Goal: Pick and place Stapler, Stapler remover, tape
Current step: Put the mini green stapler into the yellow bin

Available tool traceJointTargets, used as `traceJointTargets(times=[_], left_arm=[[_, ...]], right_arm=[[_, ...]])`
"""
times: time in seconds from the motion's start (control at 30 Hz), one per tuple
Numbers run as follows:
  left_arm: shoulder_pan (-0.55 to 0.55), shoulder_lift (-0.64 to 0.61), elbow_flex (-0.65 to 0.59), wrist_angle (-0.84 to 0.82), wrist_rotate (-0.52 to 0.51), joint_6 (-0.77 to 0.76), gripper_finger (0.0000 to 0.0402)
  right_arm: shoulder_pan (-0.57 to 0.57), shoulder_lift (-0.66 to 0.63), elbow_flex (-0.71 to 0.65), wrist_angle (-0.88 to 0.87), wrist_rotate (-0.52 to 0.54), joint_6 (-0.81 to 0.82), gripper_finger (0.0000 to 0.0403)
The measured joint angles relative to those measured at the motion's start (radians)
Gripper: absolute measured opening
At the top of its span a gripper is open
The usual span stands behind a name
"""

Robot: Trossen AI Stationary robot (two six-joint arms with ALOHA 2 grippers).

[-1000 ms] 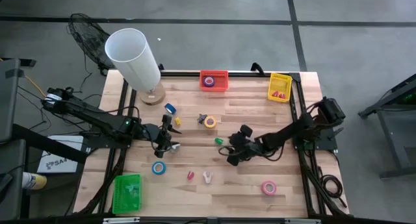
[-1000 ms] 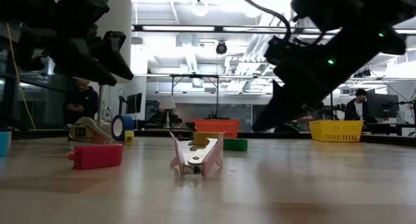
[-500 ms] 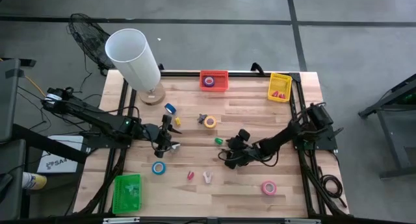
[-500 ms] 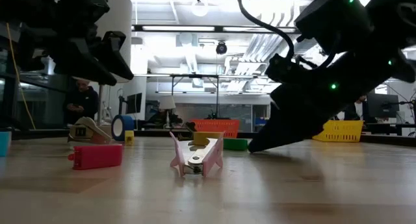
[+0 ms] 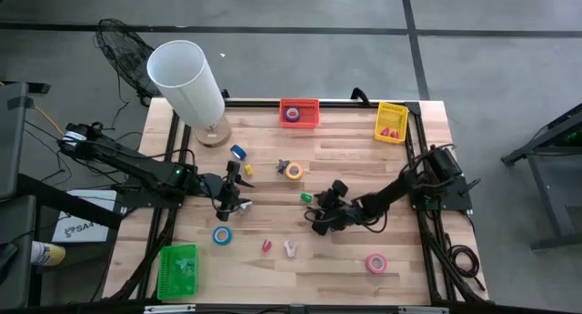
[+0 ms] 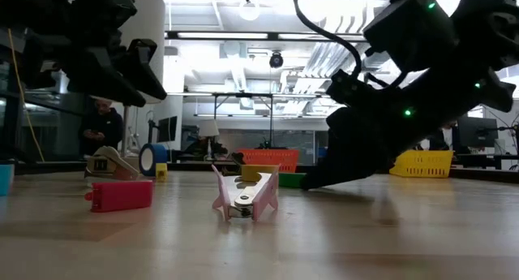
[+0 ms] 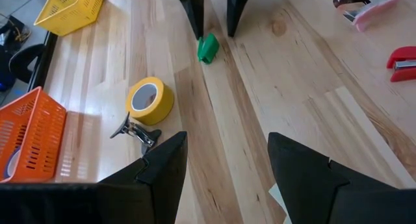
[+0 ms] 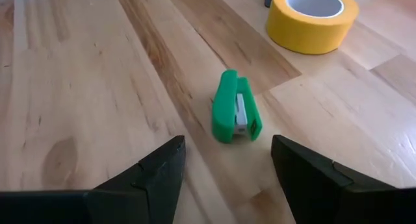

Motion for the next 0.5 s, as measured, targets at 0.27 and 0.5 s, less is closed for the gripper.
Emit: traceJointTargets(times=[0.27, 0.5], left_arm=[[0.0, 0.0, 0.0, 0.0, -0.001, 0.0, 0.0209], [0.0, 0.0, 0.0, 0.0, -0.001, 0.0, 0.0209]], right_arm=[[-0.053, 0.0, 0.0, 0.009, -0.022, -0.022, 0.0222], [-0.079, 0.001, -0.001, 0.048, -0.055, -0.058, 0.0216]])
